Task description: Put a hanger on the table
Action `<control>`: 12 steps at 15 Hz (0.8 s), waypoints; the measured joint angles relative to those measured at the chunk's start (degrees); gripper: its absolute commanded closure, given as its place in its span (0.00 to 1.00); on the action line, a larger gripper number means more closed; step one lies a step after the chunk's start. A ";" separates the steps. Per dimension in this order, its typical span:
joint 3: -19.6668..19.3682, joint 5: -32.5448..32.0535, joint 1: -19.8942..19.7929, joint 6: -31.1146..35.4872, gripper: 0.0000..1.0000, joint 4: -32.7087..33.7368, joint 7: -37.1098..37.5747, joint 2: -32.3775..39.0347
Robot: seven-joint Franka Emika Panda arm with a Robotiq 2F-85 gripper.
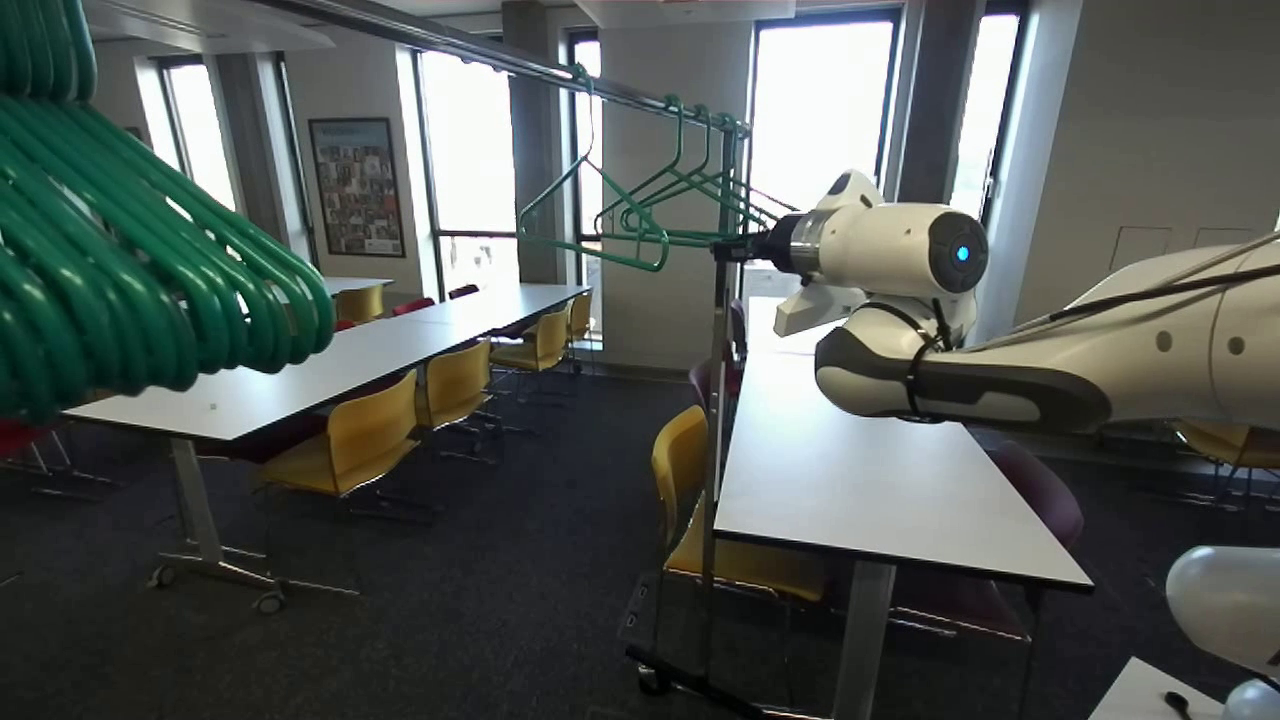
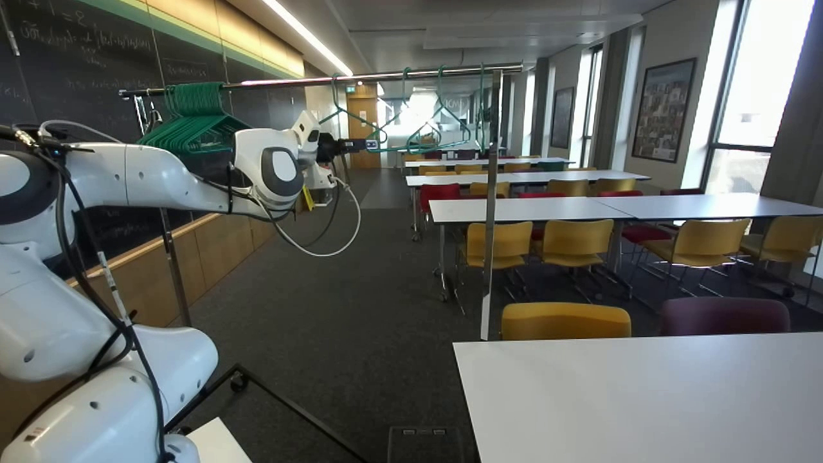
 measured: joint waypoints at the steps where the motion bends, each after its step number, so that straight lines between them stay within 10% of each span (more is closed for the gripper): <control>1: 0.01 0.55 0.05 0.00 0.30 -0.11 -0.01 -0.54; 10: 0.02 2.11 0.05 0.00 0.99 -0.86 -0.01 -1.72; 12: 0.02 2.13 0.05 0.00 1.00 -0.91 -0.01 -1.72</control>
